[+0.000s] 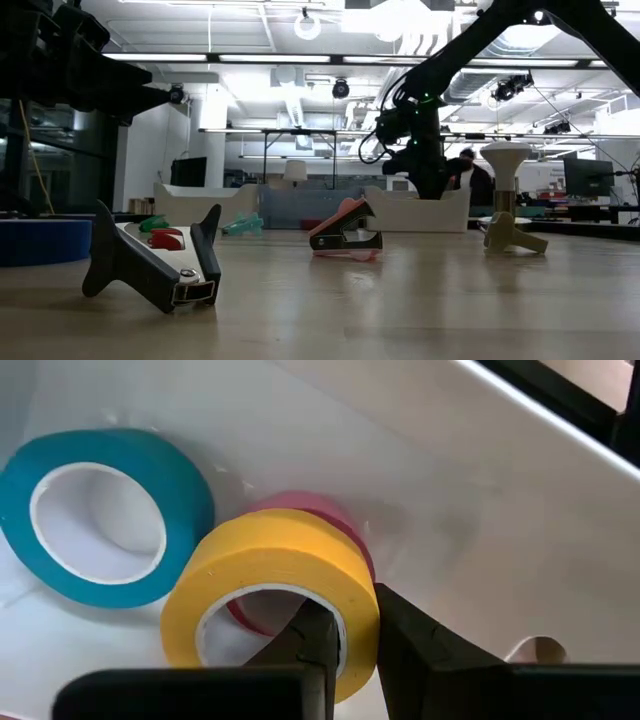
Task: Pick and place Stapler, Stapler remover, tape
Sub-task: Put the yellow tape into the right white bin
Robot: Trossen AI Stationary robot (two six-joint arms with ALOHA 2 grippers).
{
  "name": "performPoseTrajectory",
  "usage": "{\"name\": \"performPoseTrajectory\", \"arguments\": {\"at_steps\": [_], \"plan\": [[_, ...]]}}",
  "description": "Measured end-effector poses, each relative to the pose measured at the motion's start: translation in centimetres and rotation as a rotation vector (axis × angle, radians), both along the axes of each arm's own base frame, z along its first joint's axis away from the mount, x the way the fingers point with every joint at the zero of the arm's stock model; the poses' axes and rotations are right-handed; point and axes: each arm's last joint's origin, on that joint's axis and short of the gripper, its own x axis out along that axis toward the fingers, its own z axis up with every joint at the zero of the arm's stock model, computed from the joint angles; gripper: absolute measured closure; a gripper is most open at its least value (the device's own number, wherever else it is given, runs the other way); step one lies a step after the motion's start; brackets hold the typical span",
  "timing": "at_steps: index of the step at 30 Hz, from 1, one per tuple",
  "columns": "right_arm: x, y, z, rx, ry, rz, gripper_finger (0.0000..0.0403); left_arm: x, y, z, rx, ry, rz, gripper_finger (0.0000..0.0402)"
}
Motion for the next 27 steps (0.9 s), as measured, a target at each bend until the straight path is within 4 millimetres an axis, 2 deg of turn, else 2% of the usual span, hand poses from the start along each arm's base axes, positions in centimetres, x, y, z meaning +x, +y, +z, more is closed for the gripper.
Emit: {"name": "performPoseTrajectory", "arguments": {"at_steps": [9,23,27], "plan": [[-0.08,0.02,0.00,0.005,0.005,0.007,0.0357,0.00,0.00,0.01,0.000,-0.001,0.000,0.0143],[-0.26,-0.10,0.03,0.007,0.006,-0.003,0.0292,0.00,0.00,0.00,0.000,0.000,0.000,0.0143],[-0.51,-0.13,0.59,0.001,-0.009,-0.010,0.0278,0.00,0.00,0.01,0.000,-0.001,0.000,0.0143]]}}
